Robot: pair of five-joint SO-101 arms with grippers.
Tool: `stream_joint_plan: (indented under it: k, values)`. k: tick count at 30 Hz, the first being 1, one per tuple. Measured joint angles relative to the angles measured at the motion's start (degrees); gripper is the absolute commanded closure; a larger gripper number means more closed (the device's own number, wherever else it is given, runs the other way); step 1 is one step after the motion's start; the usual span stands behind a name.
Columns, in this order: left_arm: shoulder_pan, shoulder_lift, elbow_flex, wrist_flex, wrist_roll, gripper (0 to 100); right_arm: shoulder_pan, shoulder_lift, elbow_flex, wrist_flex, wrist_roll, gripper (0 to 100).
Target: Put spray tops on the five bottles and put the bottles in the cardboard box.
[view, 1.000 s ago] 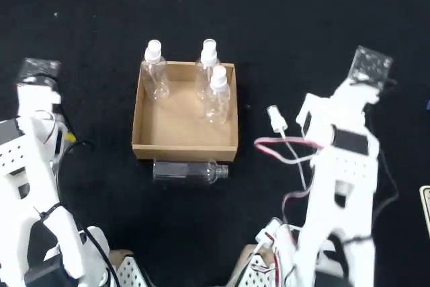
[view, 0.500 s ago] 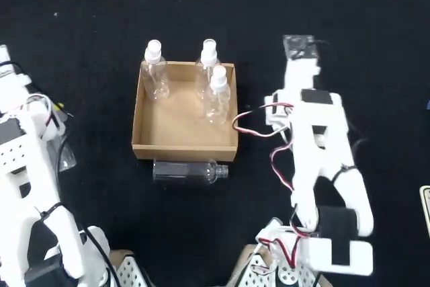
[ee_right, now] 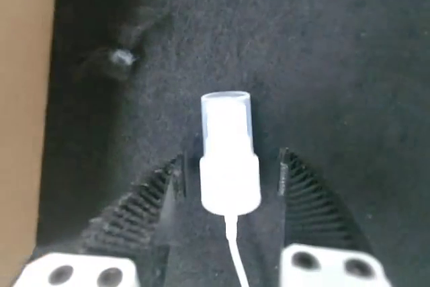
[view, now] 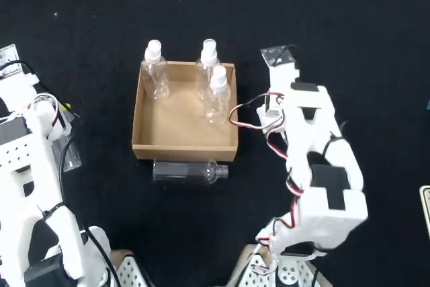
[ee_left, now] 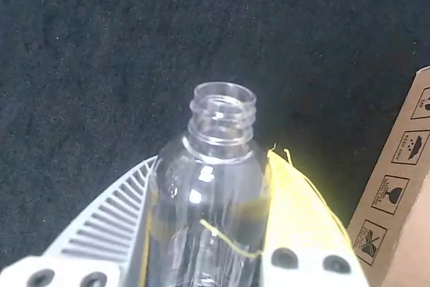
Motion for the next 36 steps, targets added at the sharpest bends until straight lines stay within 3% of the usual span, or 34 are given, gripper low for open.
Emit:
stream_joint_plan:
  k: [3, 13, 25, 36]
  values:
    - [0.0, 0.0, 0.0, 0.0, 0.0, 97, 0.18, 1.67, -2.46, 1.05, 0.26, 99.5]
    - [0.0, 0.0, -0.09, 0.0, 0.0, 97, 0.09, -0.18, -5.54, 8.7, 0.26, 98.9]
    - [1.32, -0.35, -6.59, 3.6, 0.0, 97, 0.53, -24.7, -5.54, 17.05, -6.77, 98.8]
    - [11.87, -20.84, -7.38, 5.27, 0.0, 97, -2.73, -49.49, -12.66, 17.41, -17.32, 98.7]
